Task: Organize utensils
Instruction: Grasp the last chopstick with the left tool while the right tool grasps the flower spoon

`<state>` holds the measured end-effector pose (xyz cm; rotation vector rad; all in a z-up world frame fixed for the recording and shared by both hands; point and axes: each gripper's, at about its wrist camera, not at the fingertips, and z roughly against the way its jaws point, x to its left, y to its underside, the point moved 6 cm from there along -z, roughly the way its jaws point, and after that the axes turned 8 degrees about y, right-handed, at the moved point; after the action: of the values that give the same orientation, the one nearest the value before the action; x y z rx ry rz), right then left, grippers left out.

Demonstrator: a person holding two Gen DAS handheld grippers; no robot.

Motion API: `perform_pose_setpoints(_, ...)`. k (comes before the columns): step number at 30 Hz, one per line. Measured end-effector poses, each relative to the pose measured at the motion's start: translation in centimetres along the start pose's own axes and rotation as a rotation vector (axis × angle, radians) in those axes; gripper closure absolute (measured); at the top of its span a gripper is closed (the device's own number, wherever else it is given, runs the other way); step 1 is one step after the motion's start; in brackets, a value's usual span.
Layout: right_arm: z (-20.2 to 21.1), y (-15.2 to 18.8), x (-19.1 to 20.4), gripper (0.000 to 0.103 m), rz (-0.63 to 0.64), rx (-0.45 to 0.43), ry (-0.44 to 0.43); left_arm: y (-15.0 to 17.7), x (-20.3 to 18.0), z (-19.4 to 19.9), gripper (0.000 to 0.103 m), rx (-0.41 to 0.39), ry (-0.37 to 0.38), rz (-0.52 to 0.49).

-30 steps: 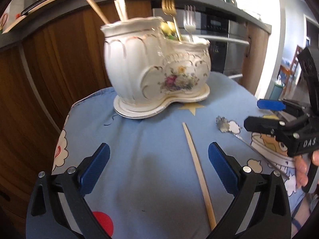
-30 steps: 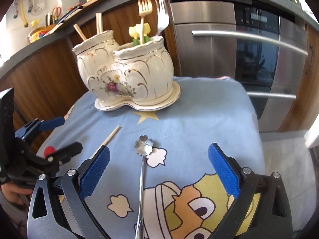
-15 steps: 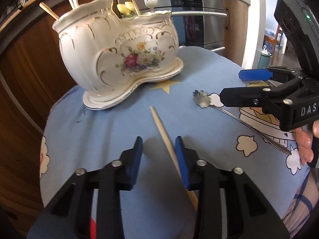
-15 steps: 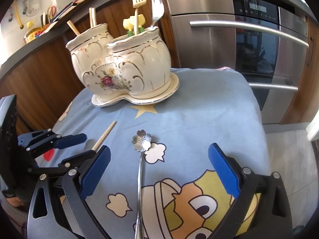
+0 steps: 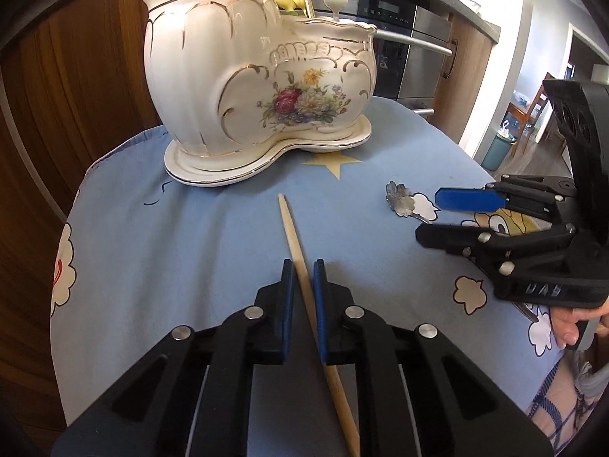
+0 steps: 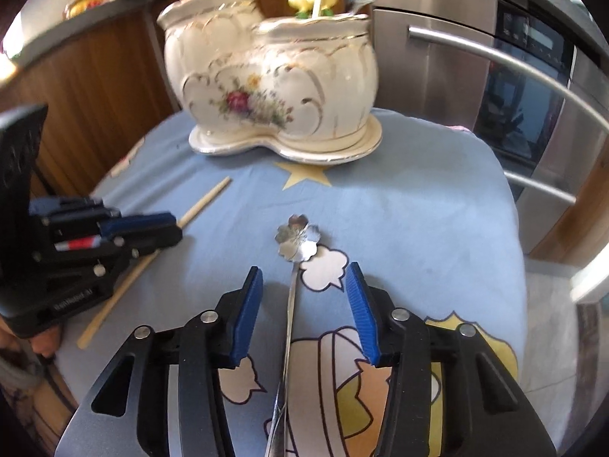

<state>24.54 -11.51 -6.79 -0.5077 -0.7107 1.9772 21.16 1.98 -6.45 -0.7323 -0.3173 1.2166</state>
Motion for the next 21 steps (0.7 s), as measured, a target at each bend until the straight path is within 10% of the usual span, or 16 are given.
perform_pose_setpoints(11, 0.5, 0.6, 0.9, 0.073, 0.076, 0.032, -0.011, 0.3, 0.4, 0.3, 0.093, -0.007, 0.022, 0.025)
perform_pose_setpoints(21, -0.1, -0.5, 1.4, 0.073, 0.218, 0.27, -0.07, 0.4, 0.5, 0.4, 0.093, -0.009, 0.03, 0.033)
